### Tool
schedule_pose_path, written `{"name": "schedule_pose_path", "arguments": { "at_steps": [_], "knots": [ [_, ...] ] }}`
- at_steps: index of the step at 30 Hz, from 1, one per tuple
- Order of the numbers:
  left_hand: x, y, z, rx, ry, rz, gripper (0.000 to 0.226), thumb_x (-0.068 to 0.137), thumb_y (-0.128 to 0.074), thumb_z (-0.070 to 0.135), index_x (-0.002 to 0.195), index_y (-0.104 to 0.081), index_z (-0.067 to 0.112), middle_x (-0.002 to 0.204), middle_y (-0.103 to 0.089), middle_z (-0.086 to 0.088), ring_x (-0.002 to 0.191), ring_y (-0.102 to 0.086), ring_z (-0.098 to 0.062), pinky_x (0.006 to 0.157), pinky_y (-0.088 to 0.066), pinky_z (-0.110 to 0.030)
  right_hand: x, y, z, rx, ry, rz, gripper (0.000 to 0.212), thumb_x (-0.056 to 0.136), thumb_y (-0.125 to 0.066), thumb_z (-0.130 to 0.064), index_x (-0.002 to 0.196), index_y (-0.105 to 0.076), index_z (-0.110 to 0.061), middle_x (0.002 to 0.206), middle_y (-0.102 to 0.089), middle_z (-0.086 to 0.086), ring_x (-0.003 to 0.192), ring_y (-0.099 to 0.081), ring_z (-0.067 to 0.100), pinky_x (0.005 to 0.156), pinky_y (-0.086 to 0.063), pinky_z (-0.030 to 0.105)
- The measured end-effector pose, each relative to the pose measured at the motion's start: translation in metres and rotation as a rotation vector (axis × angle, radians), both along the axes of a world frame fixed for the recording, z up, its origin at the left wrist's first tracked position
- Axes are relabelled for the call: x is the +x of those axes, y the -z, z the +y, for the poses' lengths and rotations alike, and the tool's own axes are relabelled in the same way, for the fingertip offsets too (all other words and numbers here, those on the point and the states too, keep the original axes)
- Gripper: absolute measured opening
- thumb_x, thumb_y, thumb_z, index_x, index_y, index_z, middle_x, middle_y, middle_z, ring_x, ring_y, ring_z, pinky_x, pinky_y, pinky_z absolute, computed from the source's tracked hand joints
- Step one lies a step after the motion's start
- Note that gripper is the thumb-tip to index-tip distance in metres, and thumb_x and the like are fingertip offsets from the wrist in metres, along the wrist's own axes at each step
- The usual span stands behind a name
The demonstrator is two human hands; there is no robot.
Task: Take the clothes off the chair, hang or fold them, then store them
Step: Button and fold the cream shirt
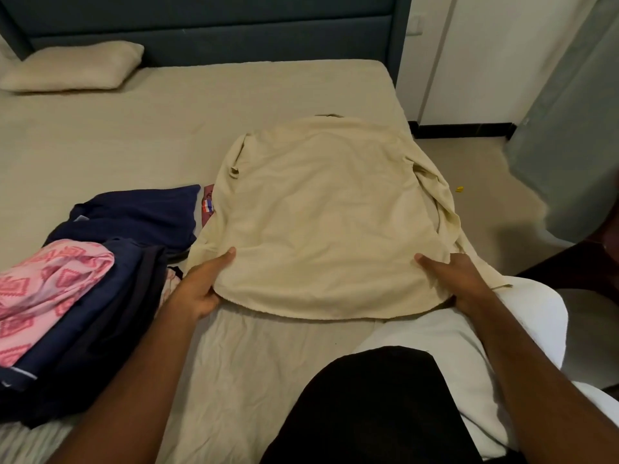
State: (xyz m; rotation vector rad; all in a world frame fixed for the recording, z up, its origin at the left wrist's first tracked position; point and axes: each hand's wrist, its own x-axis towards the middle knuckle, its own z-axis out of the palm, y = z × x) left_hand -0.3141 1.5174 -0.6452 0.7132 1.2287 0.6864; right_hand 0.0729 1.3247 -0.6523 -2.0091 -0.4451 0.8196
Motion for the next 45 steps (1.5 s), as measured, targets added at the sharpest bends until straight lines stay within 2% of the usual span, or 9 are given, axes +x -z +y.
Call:
{"name": "schedule_pose_path", "arguments": {
  "at_steps": [7,12,16,20,24,28,34,41,45],
  "knots": [
    [-0.028,-0.007,0.015,0.026,0.178,0.543,0.028,0.094,-0.069,0.034,0.102,-0.060,0.009,0.064,-0.056,-0.008,0.047,-0.043,-0.015,0.046,-0.030,-0.023,0.008,-0.007,-0.002,-0.362,-0.046,-0.535,0.044,0.085,-0.072,-0.035,0.120,-0.058,-0.012,0.117,-0.066,0.014,0.109,-0.061,0.038,0.095,-0.048,0.050],
    [-0.018,0.002,-0.019,0.898,0.243,1.410,0.049,0.084,-0.072,0.052,0.108,-0.058,0.012,0.101,-0.063,-0.013,0.093,-0.063,-0.039,0.075,-0.053,-0.050,-0.017,-0.014,0.011,-0.502,-0.256,-1.138,0.043,0.082,-0.077,-0.035,0.114,-0.055,-0.018,0.108,-0.059,0.010,0.099,-0.061,0.035,0.080,-0.054,0.048],
    [0.023,0.026,-0.067,1.499,0.706,0.949,0.055,0.079,-0.057,0.073,0.103,-0.065,0.024,0.095,-0.060,0.003,0.089,-0.058,-0.021,0.072,-0.046,-0.038,-0.067,-0.023,0.026,-0.198,-0.891,-0.706,0.036,0.072,-0.075,-0.062,0.076,-0.060,-0.029,0.077,-0.066,-0.010,0.078,-0.063,0.013,0.071,-0.053,0.033],
    [0.032,0.057,-0.069,1.525,1.197,0.989,0.058,0.077,-0.048,0.083,0.111,-0.062,0.038,0.115,-0.055,0.012,0.106,-0.050,-0.011,0.082,-0.037,-0.038,-0.108,-0.001,0.031,-0.385,-1.411,-0.754,0.042,0.070,-0.078,-0.061,0.087,-0.059,-0.027,0.091,-0.061,-0.010,0.087,-0.058,0.016,0.071,-0.039,0.033],
    [0.041,0.063,-0.058,1.641,1.118,0.877,0.024,0.094,-0.047,0.044,0.091,-0.066,0.030,0.094,-0.062,0.012,0.088,-0.060,-0.015,0.072,-0.036,-0.035,-0.108,0.007,0.032,-0.365,-1.414,-0.940,0.023,0.078,-0.070,-0.038,0.090,-0.053,-0.027,0.099,-0.058,-0.006,0.094,-0.059,0.022,0.078,-0.029,0.038],
    [0.063,0.034,-0.029,1.163,0.944,0.501,0.027,0.098,-0.049,0.041,0.085,-0.065,0.023,0.079,-0.065,0.002,0.074,-0.060,-0.012,0.069,-0.046,-0.038,-0.101,-0.002,0.038,-0.280,-1.308,-1.092,0.013,0.078,-0.054,-0.035,0.090,-0.053,-0.030,0.101,-0.064,-0.003,0.099,-0.065,0.028,0.080,-0.034,0.040],
    [0.110,-0.005,-0.020,1.564,0.333,1.085,0.017,0.084,-0.070,0.024,0.099,-0.066,0.018,0.096,-0.059,-0.009,0.091,-0.056,-0.031,0.073,-0.042,-0.043,-0.082,-0.008,0.063,-0.057,-0.456,-1.395,0.038,0.075,-0.061,-0.001,0.109,-0.063,-0.016,0.098,-0.061,0.007,0.084,-0.058,0.032,0.069,-0.038,0.041],
    [0.062,0.070,-0.067,1.569,0.750,0.819,0.030,0.084,-0.062,0.050,0.078,-0.063,0.020,0.077,-0.058,0.004,0.072,-0.057,-0.022,0.063,-0.040,-0.034,-0.117,0.016,0.041,0.002,-1.328,-1.111,0.043,0.086,-0.057,-0.058,0.106,-0.063,-0.021,0.097,-0.066,0.003,0.088,-0.063,0.027,0.075,-0.044,0.039],
    [0.046,0.084,-0.049,1.492,0.844,0.839,0.039,0.084,-0.060,0.060,0.099,-0.073,0.027,0.101,-0.066,0.012,0.097,-0.059,-0.016,0.080,-0.030,-0.032,-0.122,0.018,0.056,-0.078,-1.260,-1.050,0.027,0.093,-0.062,-0.031,0.118,-0.058,-0.021,0.111,-0.066,0.003,0.098,-0.063,0.027,0.077,-0.044,0.035]
  ]
}}
